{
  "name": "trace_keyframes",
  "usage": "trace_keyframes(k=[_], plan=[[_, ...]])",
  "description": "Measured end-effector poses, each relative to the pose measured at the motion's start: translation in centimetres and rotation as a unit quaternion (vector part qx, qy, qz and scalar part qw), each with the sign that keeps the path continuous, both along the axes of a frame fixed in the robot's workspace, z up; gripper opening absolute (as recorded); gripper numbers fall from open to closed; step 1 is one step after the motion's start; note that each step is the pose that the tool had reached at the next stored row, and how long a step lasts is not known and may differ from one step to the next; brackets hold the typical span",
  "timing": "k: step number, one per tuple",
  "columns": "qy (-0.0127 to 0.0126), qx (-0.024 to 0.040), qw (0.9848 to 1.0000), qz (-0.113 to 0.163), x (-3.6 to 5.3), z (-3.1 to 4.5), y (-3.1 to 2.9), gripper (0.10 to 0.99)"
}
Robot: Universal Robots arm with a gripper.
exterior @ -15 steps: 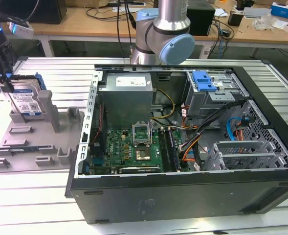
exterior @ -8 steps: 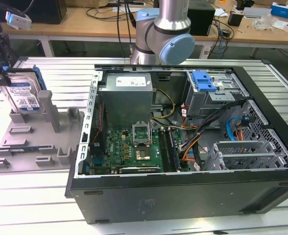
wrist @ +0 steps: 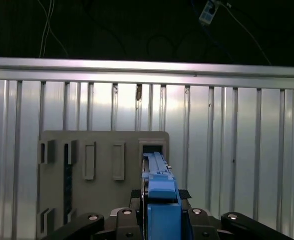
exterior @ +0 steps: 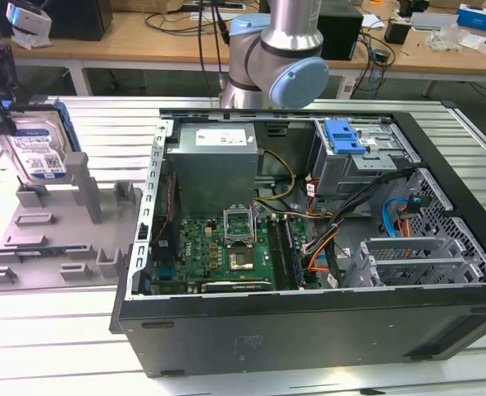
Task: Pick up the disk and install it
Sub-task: 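Pick up the disk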
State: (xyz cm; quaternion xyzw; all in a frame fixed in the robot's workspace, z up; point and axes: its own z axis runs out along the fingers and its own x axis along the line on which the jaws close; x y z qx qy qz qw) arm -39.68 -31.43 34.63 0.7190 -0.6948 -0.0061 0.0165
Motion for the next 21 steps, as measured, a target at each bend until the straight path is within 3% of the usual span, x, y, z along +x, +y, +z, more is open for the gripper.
trace_keyframes(k=[2,5,11,21], plan=[[0.0,0.0,1.0,0.0,0.07,0.74,0.0,0.369],[-0.0001,0.0001,1.0,0.0,0.21,2.93,0.0,0.369],[0.0,0.0001,1.0,0.0,0.46,6.45,0.0,0.369],[0.0,0.0002,1.0,0.0,0.8,9.58,-0.01,0.369]])
